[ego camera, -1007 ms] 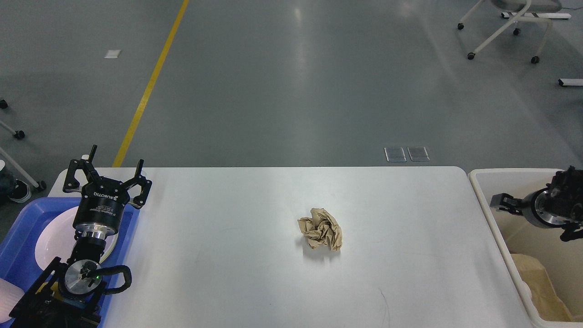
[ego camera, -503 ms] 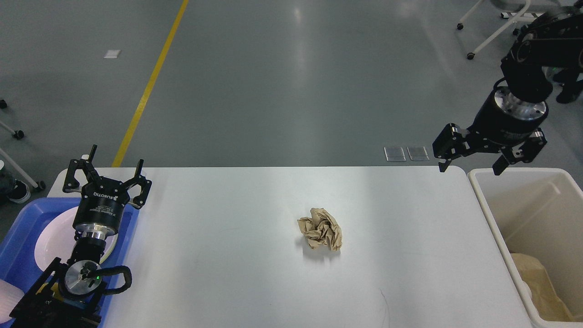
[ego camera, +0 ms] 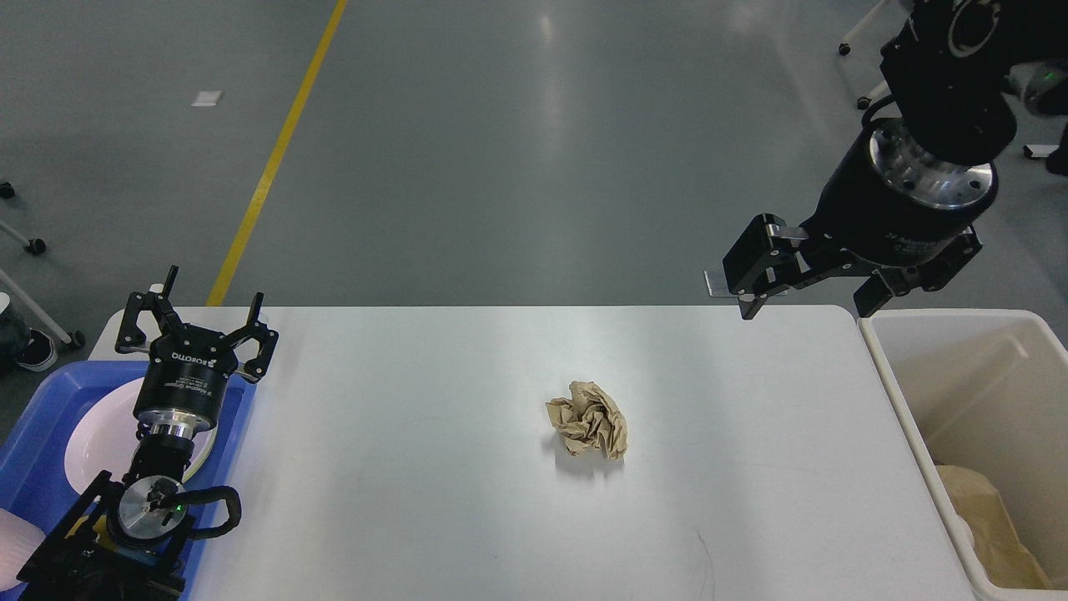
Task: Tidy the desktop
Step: 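Raise the right gripper and move it over the crumpled brown paper, then lower the right gripper and grasp the crumpled brown paper, then carry the crumpled paper to the white bin and lower it in, then open the right gripper to release the paper in the bin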
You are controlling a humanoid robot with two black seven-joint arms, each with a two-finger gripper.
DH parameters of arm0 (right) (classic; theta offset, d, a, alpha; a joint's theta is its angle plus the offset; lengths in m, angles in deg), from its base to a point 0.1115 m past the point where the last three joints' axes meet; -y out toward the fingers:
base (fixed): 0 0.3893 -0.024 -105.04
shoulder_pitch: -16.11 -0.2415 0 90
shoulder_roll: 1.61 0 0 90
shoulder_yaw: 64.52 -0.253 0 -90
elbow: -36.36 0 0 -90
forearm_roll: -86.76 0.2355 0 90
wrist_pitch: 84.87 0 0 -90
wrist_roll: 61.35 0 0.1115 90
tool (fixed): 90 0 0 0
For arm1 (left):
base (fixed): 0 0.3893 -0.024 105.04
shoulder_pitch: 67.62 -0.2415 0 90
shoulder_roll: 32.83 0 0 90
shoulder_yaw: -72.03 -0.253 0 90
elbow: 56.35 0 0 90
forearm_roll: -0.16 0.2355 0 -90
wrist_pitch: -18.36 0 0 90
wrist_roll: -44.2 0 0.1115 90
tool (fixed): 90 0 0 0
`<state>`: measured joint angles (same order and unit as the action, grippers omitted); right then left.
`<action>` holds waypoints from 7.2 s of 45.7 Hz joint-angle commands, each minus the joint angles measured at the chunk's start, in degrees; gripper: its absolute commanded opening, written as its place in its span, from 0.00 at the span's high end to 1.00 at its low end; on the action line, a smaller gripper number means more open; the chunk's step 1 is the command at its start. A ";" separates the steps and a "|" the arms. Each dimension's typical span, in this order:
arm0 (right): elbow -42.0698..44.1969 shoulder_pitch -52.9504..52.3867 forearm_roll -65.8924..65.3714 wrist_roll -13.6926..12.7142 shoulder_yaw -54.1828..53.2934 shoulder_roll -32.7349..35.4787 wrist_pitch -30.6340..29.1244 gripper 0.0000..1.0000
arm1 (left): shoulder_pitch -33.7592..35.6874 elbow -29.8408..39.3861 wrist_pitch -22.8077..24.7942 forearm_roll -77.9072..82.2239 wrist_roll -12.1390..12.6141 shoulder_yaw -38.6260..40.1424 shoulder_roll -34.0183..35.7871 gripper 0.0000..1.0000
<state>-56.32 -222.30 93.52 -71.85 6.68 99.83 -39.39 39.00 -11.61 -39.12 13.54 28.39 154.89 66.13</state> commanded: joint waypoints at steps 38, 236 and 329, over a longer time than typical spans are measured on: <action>26.58 35.80 0.02 -0.23 -18.47 -9.85 9.35 0.00 | 0.00 0.00 0.00 -0.02 -0.02 0.02 0.00 0.04; 32.90 53.90 1.94 2.50 6.24 24.15 25.71 1.00 | 0.00 0.00 0.00 -0.02 -0.02 0.02 0.00 0.04; 82.84 107.46 3.17 6.00 -28.91 9.47 50.85 0.00 | 0.00 0.00 0.08 -0.02 0.07 0.02 0.00 0.04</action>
<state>26.61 -111.68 96.59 -68.42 -13.83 107.34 13.53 39.00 -11.61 -39.11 13.53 28.44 154.91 66.13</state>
